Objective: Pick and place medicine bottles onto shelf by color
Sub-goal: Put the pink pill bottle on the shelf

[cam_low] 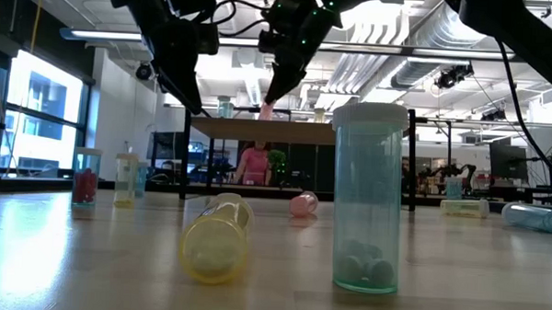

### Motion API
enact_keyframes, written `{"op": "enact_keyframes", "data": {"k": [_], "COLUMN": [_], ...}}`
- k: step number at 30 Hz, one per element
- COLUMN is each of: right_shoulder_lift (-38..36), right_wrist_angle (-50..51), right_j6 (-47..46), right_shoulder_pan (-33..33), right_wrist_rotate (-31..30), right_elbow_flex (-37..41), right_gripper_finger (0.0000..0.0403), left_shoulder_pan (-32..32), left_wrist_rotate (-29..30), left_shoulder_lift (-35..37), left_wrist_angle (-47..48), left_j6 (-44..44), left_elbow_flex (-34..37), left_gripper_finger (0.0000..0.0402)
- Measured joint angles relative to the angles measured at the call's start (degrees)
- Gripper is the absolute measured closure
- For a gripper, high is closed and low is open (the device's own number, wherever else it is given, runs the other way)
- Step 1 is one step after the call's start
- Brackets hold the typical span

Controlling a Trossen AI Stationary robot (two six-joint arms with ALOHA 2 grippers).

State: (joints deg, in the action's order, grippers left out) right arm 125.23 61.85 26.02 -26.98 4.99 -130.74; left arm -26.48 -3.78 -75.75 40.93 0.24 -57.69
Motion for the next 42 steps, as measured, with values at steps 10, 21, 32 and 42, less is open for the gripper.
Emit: {"op": "enact_keyframes", "data": {"k": [10,21,32,42], "right_shoulder_lift": [0.0,0.0,0.09,0.09], "right_wrist_angle": [0.03,0.01,-0.56,-1.32], "right_j6": [0.19,1.27,1.46,1.46], "right_shoulder_pan": [-0.65,-0.63,-0.63,-0.63], "right_wrist_rotate": [-0.21,-0.04,-0.01,-0.04], "right_elbow_flex": [0.0,0.0,0.0,0.0], "right_gripper_finger": [0.0289,0.0286,0.0266,0.0265], "left_shoulder_pan": [0.0,0.0,0.0,0.0], "left_wrist_rotate": [0.14,0.14,0.12,0.12], "left_shoulder_lift": [0.0,0.0,0.02,0.02], "left_wrist_angle": [-0.02,-0.04,-0.04,-0.04], "left_j6": [0.01,0.02,0.03,0.03], "left_elbow_flex": [0.0,0.0,0.0,0.0], "left_gripper_finger": [0.0245,0.0245,0.0245,0.0245]}}
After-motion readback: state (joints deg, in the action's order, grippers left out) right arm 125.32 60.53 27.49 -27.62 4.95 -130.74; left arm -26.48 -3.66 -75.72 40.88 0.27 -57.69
